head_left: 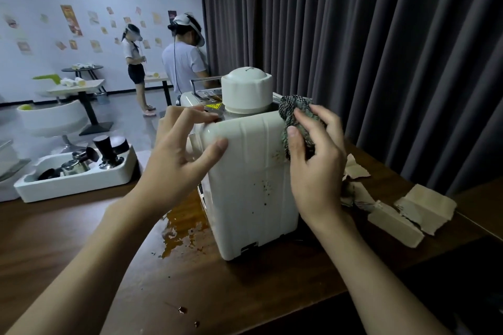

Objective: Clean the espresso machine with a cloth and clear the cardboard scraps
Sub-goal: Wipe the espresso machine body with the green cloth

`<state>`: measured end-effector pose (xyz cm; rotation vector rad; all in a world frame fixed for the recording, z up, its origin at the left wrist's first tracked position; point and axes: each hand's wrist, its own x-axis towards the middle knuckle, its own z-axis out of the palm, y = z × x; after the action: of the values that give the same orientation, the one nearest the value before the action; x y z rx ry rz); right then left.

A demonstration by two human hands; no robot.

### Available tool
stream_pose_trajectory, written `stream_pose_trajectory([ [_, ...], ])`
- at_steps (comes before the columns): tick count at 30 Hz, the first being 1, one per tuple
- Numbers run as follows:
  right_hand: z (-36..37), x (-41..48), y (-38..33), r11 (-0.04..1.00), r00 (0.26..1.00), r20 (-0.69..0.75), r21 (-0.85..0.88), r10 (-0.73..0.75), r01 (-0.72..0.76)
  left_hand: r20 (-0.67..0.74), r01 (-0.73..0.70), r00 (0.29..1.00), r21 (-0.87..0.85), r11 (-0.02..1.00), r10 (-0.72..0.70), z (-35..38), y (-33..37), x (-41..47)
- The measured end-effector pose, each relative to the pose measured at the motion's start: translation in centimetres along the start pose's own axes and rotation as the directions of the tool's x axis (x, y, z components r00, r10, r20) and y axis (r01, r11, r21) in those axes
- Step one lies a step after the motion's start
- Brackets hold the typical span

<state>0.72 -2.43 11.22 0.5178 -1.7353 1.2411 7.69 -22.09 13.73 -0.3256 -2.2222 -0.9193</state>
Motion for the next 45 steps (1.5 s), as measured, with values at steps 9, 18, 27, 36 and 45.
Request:
stream_pose_trajectory([
  [9,1.4,-2.0,-2.3,0.987,0.986,-0.034,-0.003,-0.163,0.163,0.028,-0.010,1.000,0.054,0.999,0.008,-0.6,-0.3,0.2],
  [18,1.1,-1.2,-0.6,0.997,0.975,-0.210,0.039,0.068,-0.061,0.084,0.016,0.996,0.059,0.998,-0.021,-1.2,-0.7,0.1],
  [27,3.5,-5.0,-5.5,0.995,0.993,-0.109,0.077,-0.048,0.057,0.068,0.012,0.998,0.025,1.000,-0.014,-1.1,-0.8,-0.1],
  [36,1.5,-2.1,-0.5,0.999,0.983,-0.180,0.031,0.047,-0.042,0.100,0.028,0.994,0.044,0.999,-0.032,-1.2,-0.8,-0.1],
  [45,3.5,-6.0,-3.6,0.998,0.985,-0.164,0.040,0.058,-0.052,0.091,0.003,0.996,0.042,0.999,-0.007,-1.2,-0.8,-0.2],
])
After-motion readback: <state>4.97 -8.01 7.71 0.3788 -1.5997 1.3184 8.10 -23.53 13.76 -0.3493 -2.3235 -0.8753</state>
